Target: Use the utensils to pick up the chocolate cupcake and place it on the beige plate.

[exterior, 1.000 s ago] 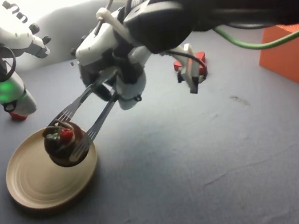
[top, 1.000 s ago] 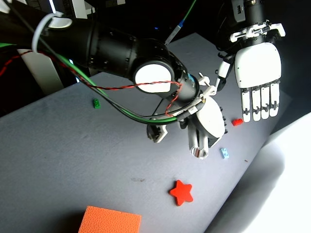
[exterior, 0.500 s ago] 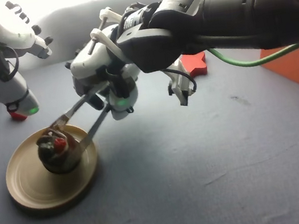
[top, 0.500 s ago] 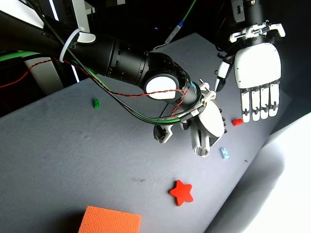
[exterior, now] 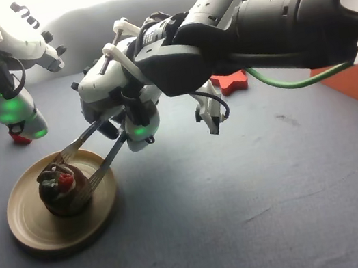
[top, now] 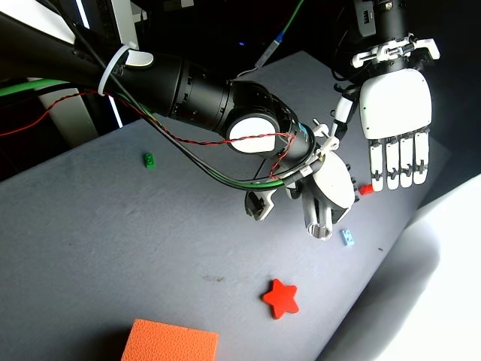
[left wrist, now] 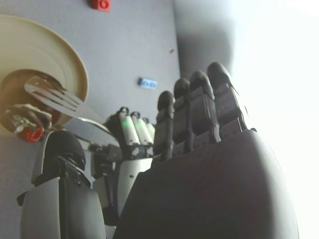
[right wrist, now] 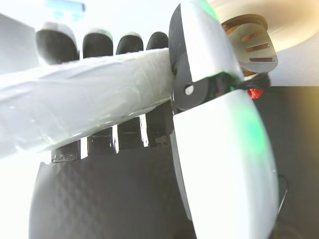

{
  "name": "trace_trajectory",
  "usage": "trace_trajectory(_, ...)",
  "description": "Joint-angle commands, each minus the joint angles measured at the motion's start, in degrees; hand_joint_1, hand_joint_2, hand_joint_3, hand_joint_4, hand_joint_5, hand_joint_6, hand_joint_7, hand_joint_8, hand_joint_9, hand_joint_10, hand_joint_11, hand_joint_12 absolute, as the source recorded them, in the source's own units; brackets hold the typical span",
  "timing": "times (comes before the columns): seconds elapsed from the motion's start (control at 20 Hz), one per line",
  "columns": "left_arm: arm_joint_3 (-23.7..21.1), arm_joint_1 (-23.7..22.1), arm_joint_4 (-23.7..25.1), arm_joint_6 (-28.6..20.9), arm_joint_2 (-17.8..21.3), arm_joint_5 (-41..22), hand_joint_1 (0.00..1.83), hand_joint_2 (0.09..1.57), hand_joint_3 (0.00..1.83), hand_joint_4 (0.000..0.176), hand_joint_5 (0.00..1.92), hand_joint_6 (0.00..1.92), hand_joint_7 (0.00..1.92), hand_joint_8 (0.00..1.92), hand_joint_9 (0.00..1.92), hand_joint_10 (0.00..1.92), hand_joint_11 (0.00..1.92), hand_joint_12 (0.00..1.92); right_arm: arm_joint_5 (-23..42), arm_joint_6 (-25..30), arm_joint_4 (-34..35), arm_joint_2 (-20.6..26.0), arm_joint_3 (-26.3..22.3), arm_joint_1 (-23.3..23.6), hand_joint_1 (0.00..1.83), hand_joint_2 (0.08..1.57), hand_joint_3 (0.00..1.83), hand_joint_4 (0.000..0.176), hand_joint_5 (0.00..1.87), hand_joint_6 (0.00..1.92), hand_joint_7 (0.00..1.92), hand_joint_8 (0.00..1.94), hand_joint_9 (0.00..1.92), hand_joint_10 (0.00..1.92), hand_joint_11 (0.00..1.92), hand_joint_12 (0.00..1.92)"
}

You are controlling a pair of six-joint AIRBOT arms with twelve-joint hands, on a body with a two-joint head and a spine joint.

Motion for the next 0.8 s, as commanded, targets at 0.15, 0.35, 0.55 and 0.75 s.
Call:
trace_trajectory(0.15,0.0,-0.4,2.5,0.3,0.4,-3.2,0.44,1.05,0.00,0.000,0.18,0.00,0.19,0.00,0.18,0.00,0.00,0.37,6.5,0.5,0.1,0.1,0.0,0.4,1.33,1.25,0.00,0.000,0.65,1.29,0.66,1.53,0.77,1.62,0.88,1.63)
trace_trajectory(0.35,0.0,-0.4,2.5,0.3,0.4,-3.2,0.45,1.05,0.00,0.000,0.19,0.00,0.20,0.00,0.17,0.00,0.00,0.39,6.2,0.7,0.1,0.1,0.0,0.0,1.33,1.25,0.00,0.000,0.68,1.25,0.68,1.53,0.75,1.63,0.86,1.66)
trace_trajectory(0.55,0.0,-0.4,2.5,0.3,0.4,-3.2,0.45,1.05,0.00,0.000,0.19,0.00,0.18,0.00,0.16,0.00,0.00,0.42,6.1,0.9,0.1,0.1,0.0,-0.3,1.33,1.25,0.00,0.000,0.68,1.26,0.67,1.52,0.77,1.61,0.88,1.65)
trace_trajectory(0.75,0.0,-0.4,2.5,0.3,0.4,-3.0,0.43,1.05,0.00,0.000,0.18,0.00,0.19,0.00,0.17,0.00,0.00,0.43,6.1,0.9,0.1,0.3,0.0,-0.8,1.31,1.26,0.00,0.000,0.65,1.36,0.63,1.54,0.75,1.62,0.90,1.66)
